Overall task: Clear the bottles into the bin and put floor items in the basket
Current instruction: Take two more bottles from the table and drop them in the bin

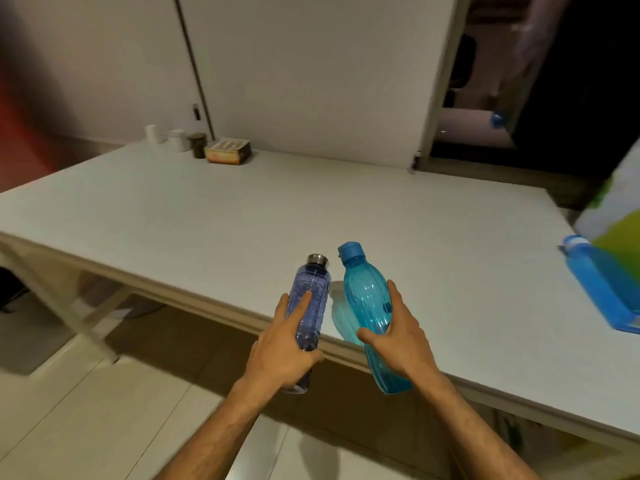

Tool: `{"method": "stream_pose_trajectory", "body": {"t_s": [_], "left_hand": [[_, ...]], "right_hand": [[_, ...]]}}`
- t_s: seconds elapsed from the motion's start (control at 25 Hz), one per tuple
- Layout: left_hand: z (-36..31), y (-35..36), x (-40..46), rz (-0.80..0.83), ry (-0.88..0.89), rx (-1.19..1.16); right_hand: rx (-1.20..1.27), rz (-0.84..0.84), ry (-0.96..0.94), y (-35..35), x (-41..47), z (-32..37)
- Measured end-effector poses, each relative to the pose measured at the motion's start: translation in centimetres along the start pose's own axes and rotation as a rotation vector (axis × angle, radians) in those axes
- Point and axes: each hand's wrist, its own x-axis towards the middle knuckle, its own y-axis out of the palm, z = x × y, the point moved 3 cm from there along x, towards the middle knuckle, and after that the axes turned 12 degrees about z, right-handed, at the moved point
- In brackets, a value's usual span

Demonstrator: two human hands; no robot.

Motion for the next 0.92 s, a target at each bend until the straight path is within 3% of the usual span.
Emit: {"method": "stream_pose_trajectory", "body": {"t_s": [0.6,0.92], "left_hand": [[28.9,-14.6,-13.3,-0.378,-0.411,-0.183],[40.6,-20.5,-11.3,-0.538,-0.526,-0.355]], "right_hand": [[0.03,0.392,-0.389,28.5,8.1,23.5],[0.122,0.63,-0.562,40.4,17.7,34.5]]}}
